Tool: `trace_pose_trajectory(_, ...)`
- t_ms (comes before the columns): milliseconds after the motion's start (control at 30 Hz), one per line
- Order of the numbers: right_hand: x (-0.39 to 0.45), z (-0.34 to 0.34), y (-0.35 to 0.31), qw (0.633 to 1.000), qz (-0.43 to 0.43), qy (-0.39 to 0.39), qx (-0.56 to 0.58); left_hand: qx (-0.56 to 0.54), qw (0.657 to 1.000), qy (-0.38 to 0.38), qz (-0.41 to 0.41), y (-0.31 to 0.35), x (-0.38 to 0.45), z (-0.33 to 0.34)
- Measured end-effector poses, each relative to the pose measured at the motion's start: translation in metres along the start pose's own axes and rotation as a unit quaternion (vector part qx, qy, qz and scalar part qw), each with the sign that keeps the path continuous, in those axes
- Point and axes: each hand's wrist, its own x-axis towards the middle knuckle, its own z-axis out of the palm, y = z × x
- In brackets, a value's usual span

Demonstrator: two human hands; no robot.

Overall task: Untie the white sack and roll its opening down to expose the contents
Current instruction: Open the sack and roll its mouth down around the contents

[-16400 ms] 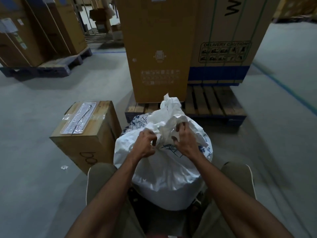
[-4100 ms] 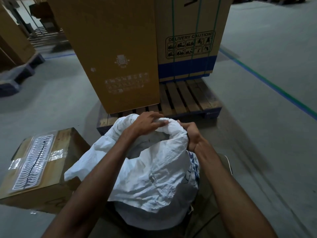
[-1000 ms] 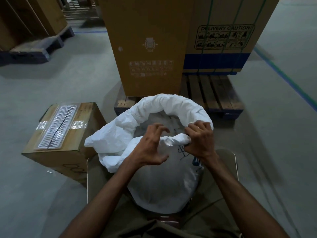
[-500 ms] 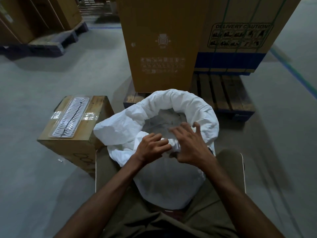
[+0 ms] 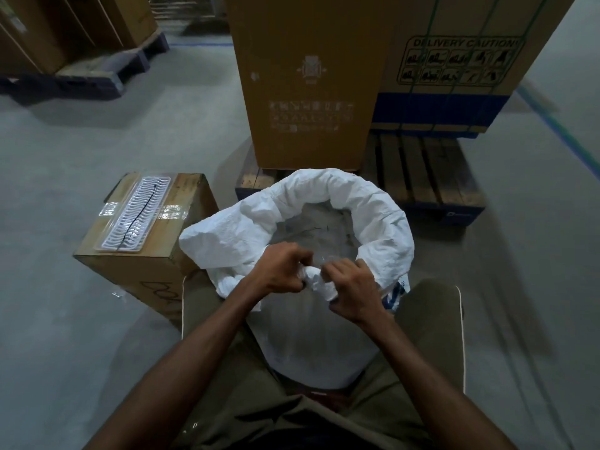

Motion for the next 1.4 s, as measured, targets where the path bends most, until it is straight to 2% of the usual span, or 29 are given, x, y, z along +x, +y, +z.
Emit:
trace_pose_trajectory(67, 0.005, -0.007, -0.002, 0.991, 0.077, -0.058, 0.088, 0.019, 0.998, 0.056, 0.023, 0.001, 0.0, 0.004)
trace_pose_trajectory(133, 0.01, -0.011, 0.0, 0.976, 0.104, -0.12, 0.15, 0.058, 0.987, 0.108, 0.1, 0.002, -0.004, 0.014)
trace_pose_trajectory(167, 0.013, -0.013, 0.0, 0.974, 0.101, -0.142, 0.146, 0.089, 0.977, 0.136, 0.141, 0.005, -0.007, 0.019)
trace_pose_trajectory(200, 0.015, -0.015, 0.0, 0.977, 0.098, -0.141, 0.126, 0.113, 0.963, 0.171, 0.174, 0.008, -0.009, 0.026)
trace_pose_trajectory(267, 0.017, -0.014, -0.004, 0.986, 0.113, -0.091, 0.083, 0.124, 0.947, 0.22, 0.198, 0.009, -0.013, 0.033)
trace_pose_trajectory(333, 0.014, -0.006, -0.009, 0.989, 0.127, -0.05, 0.057, 0.077, 0.967, 0.19, 0.153, 0.009, -0.02, 0.028)
trace_pose_trajectory(400, 0.009, 0.006, -0.015, 0.991, 0.125, -0.029, 0.043, -0.014, 0.986, 0.16, 0.044, 0.016, -0.032, 0.023)
trace_pose_trajectory(433, 0.006, 0.012, -0.017, 0.992, 0.123, -0.016, 0.036, -0.073, 0.979, 0.187, -0.03, 0.028, -0.04, 0.02)
trace_pose_trajectory(467, 0.004, 0.016, -0.02, 0.992, 0.123, -0.001, 0.03, -0.149, 0.949, 0.25, -0.12, 0.039, -0.048, 0.023)
trace_pose_trajectory(500, 0.003, 0.019, -0.023, 0.992, 0.124, 0.015, 0.021, -0.229, 0.886, 0.33, -0.232, 0.048, -0.054, 0.03)
trace_pose_trajectory(533, 0.002, 0.023, -0.026, 0.992, 0.124, 0.03, 0.008, -0.307, 0.79, 0.391, -0.359, 0.054, -0.059, 0.039)
trace_pose_trajectory(567, 0.002, 0.026, -0.028, 0.992, 0.119, 0.04, -0.008, -0.38, 0.68, 0.417, -0.468, 0.059, -0.061, 0.044)
trace_pose_trajectory(600, 0.0, 0.03, -0.03, 0.992, 0.112, 0.048, -0.023, -0.457, 0.577, 0.418, -0.533, 0.059, -0.063, 0.049)
trace_pose_trajectory(633, -0.001, 0.034, -0.031, 0.992, 0.105, 0.054, -0.036, -0.537, 0.488, 0.404, -0.557, 0.057, -0.061, 0.052)
trace_pose_trajectory(667, -0.003, 0.037, -0.031, 0.992, 0.097, 0.064, -0.045, -0.609, 0.418, 0.388, -0.551, 0.053, -0.06, 0.054)
trace_pose_trajectory(700, -0.004, 0.039, -0.031, 0.992, 0.09, 0.072, -0.049, -0.648, 0.374, 0.378, -0.546, 0.048, -0.059, 0.052)
trace_pose_trajectory(767, -0.003, 0.04, -0.032, 0.992, 0.087, 0.077, -0.052, -0.661, 0.34, 0.372, -0.557, 0.035, -0.053, 0.051)
trace_pose_trajectory(833, 0.0, 0.039, -0.033, 0.993, 0.097, 0.049, -0.042, -0.681, 0.32, 0.361, -0.551, 0.025, -0.05, 0.049)
trace_pose_trajectory(933, -0.002, 0.037, -0.033, 0.993, 0.113, -0.021, -0.004, -0.766, 0.281, 0.338, -0.47, 0.017, -0.046, 0.041)
trace_pose_trajectory(1000, -0.004, 0.034, -0.036, 0.99, 0.115, -0.062, 0.049, -0.79, 0.281, 0.332, -0.431, 0.019, -0.041, 0.028)
trace_pose_trajectory(1100, 0.013, 0.02, -0.048, 0.967, 0.103, -0.065, 0.224, -0.814, 0.283, 0.323, -0.392, 0.018, -0.035, 0.012)
trace_pose_trajectory(1167, 0.032, 0.012, -0.054, 0.947, 0.084, -0.024, 0.308, -0.832, 0.274, 0.327, -0.355, 0.012, -0.033, 0.001)
trace_pose_trajectory(1233, 0.048, 0.007, -0.06, 0.938, 0.067, 0.003, 0.34, -0.827, 0.293, 0.319, -0.359, -0.002, -0.034, -0.003)
trace_pose_trajectory(1400, 0.07, 0.013, -0.067, 0.94, 0.07, 0.006, 0.334, -0.78, 0.411, 0.27, -0.388, -0.021, -0.05, -0.009)
